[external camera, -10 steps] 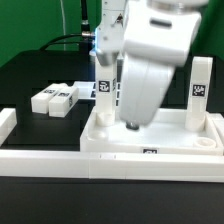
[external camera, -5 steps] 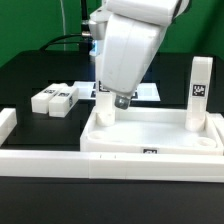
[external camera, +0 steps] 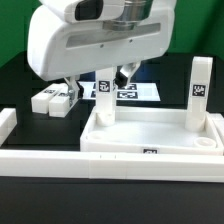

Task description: Assemble desk

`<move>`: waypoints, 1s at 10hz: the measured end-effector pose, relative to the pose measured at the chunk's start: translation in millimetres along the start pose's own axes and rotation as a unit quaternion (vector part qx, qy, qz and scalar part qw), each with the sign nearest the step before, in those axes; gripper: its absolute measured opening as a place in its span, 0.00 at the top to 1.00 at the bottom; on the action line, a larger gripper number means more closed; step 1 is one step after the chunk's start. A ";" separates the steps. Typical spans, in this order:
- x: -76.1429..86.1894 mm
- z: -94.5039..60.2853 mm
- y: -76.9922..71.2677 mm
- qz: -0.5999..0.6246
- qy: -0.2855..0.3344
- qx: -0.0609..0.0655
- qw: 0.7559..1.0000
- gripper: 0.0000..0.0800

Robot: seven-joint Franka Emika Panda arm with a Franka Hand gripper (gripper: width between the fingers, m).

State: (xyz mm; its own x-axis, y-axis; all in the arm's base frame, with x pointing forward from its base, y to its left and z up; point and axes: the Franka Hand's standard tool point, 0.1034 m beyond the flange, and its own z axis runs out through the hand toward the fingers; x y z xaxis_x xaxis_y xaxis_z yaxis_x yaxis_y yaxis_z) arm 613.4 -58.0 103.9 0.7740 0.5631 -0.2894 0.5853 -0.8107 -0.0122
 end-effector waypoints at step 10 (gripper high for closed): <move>-70.5 19.6 33.4 0.237 0.010 0.061 0.970 0.19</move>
Offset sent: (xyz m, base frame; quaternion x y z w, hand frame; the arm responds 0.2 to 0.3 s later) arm -0.0367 -0.0440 0.0063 0.0761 -0.0435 0.3031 0.9489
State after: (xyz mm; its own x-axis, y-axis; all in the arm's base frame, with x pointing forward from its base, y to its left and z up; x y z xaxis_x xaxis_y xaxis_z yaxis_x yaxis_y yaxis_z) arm 573.7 -127.9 105.1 0.9543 0.1252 -0.2714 0.1310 -0.9914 0.0032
